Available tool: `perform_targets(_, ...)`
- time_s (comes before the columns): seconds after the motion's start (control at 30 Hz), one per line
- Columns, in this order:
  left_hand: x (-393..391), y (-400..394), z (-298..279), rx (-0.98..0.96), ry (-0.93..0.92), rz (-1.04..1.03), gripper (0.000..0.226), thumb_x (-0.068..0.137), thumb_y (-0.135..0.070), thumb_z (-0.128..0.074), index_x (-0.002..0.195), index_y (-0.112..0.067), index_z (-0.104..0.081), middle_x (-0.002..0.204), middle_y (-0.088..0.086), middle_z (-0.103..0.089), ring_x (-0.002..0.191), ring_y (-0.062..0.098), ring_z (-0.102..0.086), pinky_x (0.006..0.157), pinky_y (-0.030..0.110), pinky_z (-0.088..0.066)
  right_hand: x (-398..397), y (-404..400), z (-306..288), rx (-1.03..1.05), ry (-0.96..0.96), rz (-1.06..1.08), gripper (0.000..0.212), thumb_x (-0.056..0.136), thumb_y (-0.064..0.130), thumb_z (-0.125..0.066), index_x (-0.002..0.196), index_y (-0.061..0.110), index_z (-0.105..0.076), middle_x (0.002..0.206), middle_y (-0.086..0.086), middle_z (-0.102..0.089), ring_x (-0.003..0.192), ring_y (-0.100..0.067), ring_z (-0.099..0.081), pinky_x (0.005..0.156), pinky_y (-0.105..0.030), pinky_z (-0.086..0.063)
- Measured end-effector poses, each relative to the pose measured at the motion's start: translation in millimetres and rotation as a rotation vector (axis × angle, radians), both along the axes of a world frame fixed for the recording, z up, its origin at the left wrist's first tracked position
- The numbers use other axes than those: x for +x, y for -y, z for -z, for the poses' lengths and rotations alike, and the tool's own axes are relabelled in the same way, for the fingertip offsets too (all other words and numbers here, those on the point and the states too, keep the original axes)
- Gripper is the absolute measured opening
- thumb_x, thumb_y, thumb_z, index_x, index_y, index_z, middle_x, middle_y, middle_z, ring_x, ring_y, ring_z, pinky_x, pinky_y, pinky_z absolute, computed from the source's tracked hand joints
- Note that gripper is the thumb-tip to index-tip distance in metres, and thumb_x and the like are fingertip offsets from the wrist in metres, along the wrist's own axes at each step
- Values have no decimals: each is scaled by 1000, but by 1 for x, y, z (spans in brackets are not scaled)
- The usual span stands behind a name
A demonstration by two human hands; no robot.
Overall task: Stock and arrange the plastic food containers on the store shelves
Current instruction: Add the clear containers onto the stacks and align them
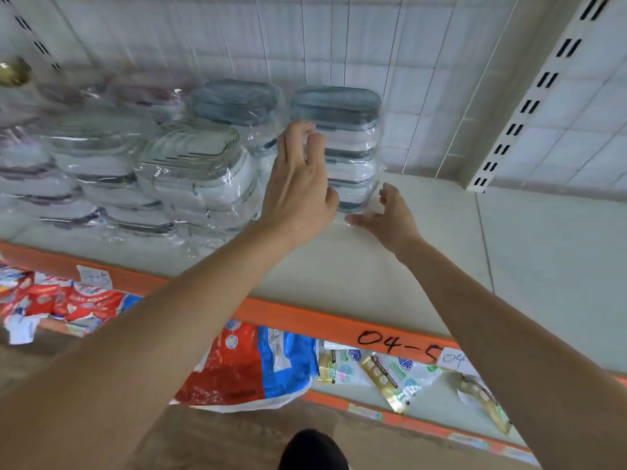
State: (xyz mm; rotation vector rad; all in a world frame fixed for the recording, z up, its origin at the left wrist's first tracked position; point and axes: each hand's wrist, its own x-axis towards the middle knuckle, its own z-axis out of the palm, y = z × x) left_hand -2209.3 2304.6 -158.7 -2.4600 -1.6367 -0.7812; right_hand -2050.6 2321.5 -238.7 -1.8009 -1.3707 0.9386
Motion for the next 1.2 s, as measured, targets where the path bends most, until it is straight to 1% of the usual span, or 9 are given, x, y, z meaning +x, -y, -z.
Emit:
perform_targets(0.13,12,-30,-17,-49,-39,-17,69,83,-14,-59,139,8,-26,150,23,-17,142,35,-15,116,30,-12,-10,-15,6,44,-5,19,70,66,23,-83,123,9,-45,115,-3,-57,117,-27,-49,96,-38,-43)
perform_targets(0.3,12,-35,-22,-18,-208,-123,73,79,-20,-59,144,-12,-25,144,4,-31,132,23,-26,98,35,-25,-5,-13,8,21,-6,28,67,63,28,-84,118,15,-47,89,12,-48,114,-23,-47,89,-32,-44)
perform_targets(0.43,5,-14,-25,0,-216,-64,68,74,-16,-62,137,-15,-37,138,4,-35,127,24,-30,103,36,-20,6,14,6,-35,35,1,69,61,33,-85,116,17,-47,107,-2,-57,111,-23,-50,90,-36,-46)
perform_targets(0.57,4,23,-29,-37,-117,23,62,69,-13,-67,128,-10,-46,131,15,-37,122,33,-33,107,40,-25,13,60,0,-96,214,-31,74,62,43,-83,118,14,-45,93,3,-45,106,-23,-48,84,-27,-37)
perform_targets(0.67,6,53,-29,-158,15,124,60,70,-11,-70,124,-7,-46,132,20,-30,125,36,-31,106,38,-34,18,97,-5,-156,318,-34,78,62,50,-81,122,15,-44,103,-3,-46,106,-25,-48,95,-37,-40)
perform_targets(0.77,8,77,-29,-236,112,221,59,72,-15,-76,123,-9,-47,136,18,-25,121,30,-41,90,23,-40,26,132,-14,-207,326,-22,76,66,47,-80,124,13,-43,113,-8,-50,110,-28,-47,97,-40,-37)
perform_targets(0.87,10,89,-31,-247,128,290,55,75,-16,-77,123,-11,-50,140,15,-27,114,29,-49,79,22,-39,45,157,-31,-214,354,-72,74,73,33,-78,132,13,-39,124,-7,-51,118,-26,-44,100,-38,-34)
perform_targets(1.03,10,95,-31,-265,215,305,53,77,-10,-75,124,-12,-52,142,15,-27,131,27,-37,97,27,-38,70,178,-86,-47,181,-54,72,80,-3,-57,143,18,-30,142,-8,-39,128,-22,-39,102,-30,-34)
perform_targets(1.2,11,100,-41,-264,171,365,51,74,-3,-74,121,-7,-55,137,19,-33,125,30,-43,98,26,-37,56,169,-134,158,202,-160,79,82,22,-68,147,17,-23,152,1,-26,138,-16,-25,111,-28,-21)
